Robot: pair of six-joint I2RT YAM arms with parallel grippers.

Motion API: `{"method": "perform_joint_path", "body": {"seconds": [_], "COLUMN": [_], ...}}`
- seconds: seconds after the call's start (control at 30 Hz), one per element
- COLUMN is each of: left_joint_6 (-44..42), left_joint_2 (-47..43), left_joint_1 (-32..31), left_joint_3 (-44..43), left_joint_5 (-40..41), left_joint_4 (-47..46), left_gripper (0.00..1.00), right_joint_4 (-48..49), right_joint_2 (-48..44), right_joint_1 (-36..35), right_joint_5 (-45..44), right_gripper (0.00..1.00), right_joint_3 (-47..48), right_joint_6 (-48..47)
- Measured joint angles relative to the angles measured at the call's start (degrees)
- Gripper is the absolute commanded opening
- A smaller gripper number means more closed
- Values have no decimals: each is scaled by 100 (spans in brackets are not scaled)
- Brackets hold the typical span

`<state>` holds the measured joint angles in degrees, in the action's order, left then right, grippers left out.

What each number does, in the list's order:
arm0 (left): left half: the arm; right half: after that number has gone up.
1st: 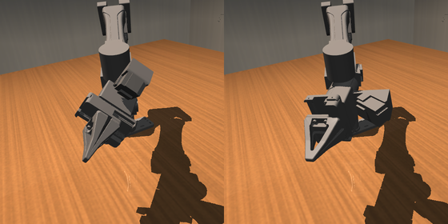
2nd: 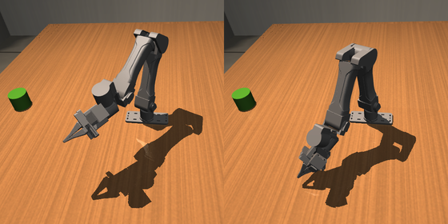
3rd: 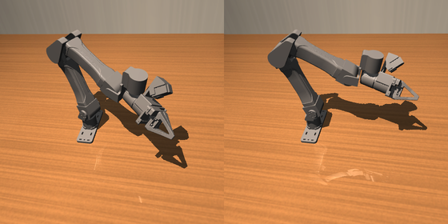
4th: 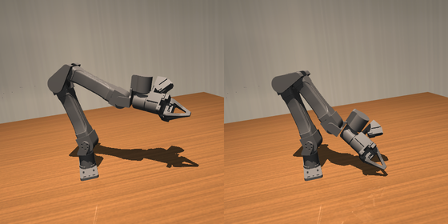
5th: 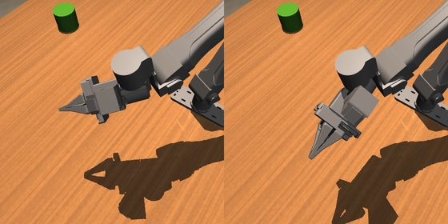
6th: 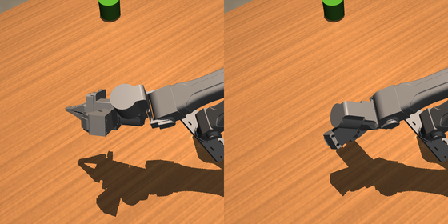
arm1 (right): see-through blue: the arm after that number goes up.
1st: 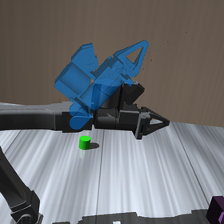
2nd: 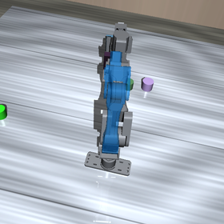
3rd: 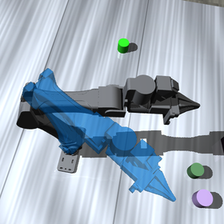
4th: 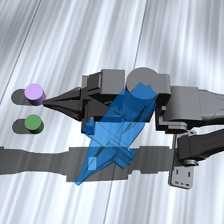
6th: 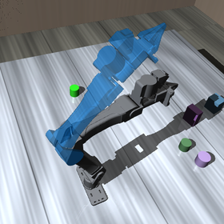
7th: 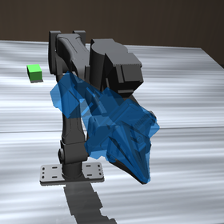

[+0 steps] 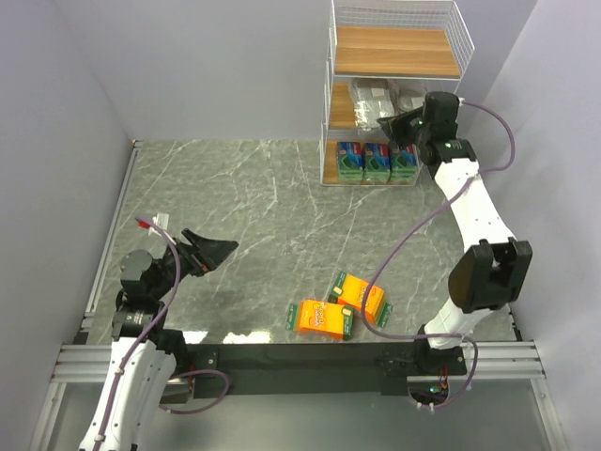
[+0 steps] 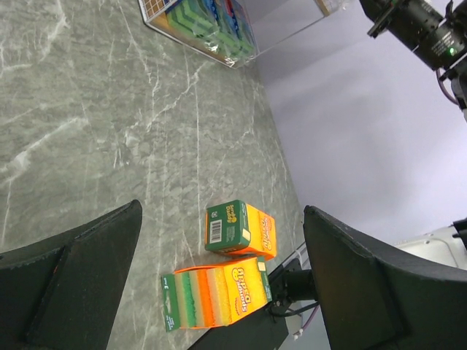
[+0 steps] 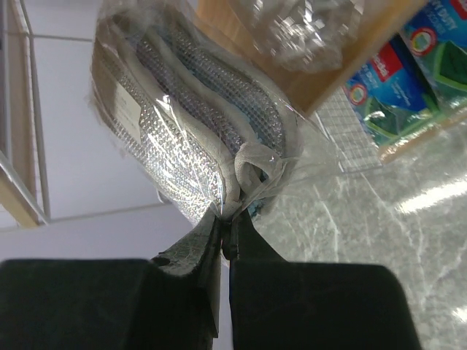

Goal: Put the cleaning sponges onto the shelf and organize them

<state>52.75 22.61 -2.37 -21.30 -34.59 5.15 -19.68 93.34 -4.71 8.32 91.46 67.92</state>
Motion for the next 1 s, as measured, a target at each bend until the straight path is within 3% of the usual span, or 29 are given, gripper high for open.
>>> {"method": "perform_joint_path", "body": {"seconds": [0.23, 0.7, 1.0], "left_joint_6": [2, 4, 2], "left_joint_2": [-52, -59, -59], "left_joint_1": [-2, -4, -4], "left_joint_3": [-13, -17, -17], "left_joint_5": [0, 0, -2], "left_joint_4": [35, 31, 31], "left_gripper": [99, 99, 99], "right_joint_4": [-188, -179, -96], "right_joint_2": [566, 817, 927], "right_joint_1": [4, -155, -267], "right_joint_5": [24, -146, -280], "right_gripper": [0, 0, 38], "right_joint_3": [761, 798, 894], "right_joint_6": [249, 938, 1158]}}
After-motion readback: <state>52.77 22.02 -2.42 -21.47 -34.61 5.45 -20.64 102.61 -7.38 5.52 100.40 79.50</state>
